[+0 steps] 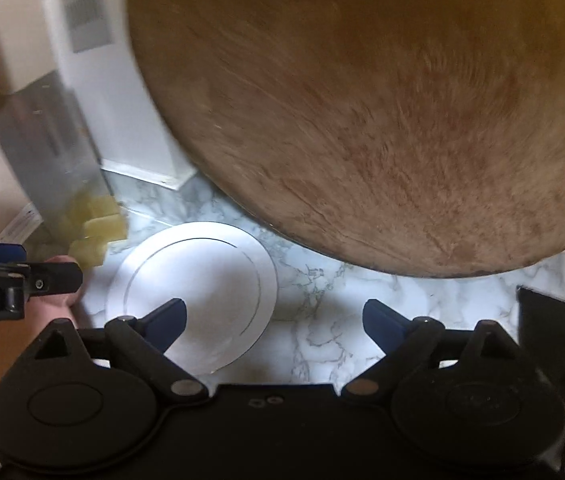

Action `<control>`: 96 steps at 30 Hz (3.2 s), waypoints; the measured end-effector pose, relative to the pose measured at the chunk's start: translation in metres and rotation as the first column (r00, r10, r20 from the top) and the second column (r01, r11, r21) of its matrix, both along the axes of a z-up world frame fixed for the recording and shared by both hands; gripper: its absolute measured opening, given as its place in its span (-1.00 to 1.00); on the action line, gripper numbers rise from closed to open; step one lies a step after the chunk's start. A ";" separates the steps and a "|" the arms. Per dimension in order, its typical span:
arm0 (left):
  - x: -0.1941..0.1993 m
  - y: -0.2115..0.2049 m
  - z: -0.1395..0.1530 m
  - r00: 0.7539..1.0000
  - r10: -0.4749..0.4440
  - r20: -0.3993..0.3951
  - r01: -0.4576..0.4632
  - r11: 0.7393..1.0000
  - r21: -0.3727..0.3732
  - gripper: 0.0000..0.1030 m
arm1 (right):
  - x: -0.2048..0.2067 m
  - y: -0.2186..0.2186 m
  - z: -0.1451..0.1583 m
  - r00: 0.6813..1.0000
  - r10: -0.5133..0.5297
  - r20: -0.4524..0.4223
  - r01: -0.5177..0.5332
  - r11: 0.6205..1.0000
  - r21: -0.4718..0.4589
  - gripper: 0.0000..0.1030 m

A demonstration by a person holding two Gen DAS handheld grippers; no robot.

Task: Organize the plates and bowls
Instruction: 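Move both grippers to the small white plate beside the wooden cutting board, then close both grippers on the rim of the small white plate, then carry the small white plate back and lower it onto the large white plate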

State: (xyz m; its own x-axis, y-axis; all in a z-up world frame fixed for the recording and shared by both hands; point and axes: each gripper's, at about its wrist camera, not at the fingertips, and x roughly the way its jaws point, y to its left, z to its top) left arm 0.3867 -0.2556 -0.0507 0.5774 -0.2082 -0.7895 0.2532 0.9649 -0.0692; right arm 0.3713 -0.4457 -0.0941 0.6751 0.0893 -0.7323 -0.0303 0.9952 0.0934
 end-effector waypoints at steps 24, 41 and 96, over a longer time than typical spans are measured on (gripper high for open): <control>0.062 0.000 -0.054 0.971 0.061 -0.231 -0.077 0.995 -0.063 -0.29 | 0.066 -0.026 -0.048 0.976 -0.019 -0.215 0.069 0.971 0.230 -0.32; 0.070 0.019 -0.065 0.947 0.102 -0.305 -0.162 0.970 -0.179 -0.72 | 0.065 -0.036 -0.054 0.975 0.017 -0.222 0.059 0.942 0.330 -0.77; -0.063 0.121 -0.019 0.961 0.086 -0.262 -0.181 0.913 -0.366 -0.82 | -0.046 0.002 0.000 0.986 0.066 -0.154 0.016 0.879 0.476 -0.85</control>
State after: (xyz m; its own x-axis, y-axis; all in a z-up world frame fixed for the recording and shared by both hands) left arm 0.3240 -0.1342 -0.0698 0.4292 -0.4554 -0.7800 0.0542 0.8750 -0.4810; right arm 0.3252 -0.4439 -0.0938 0.5445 0.4683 -0.6958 0.0015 0.8291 0.5591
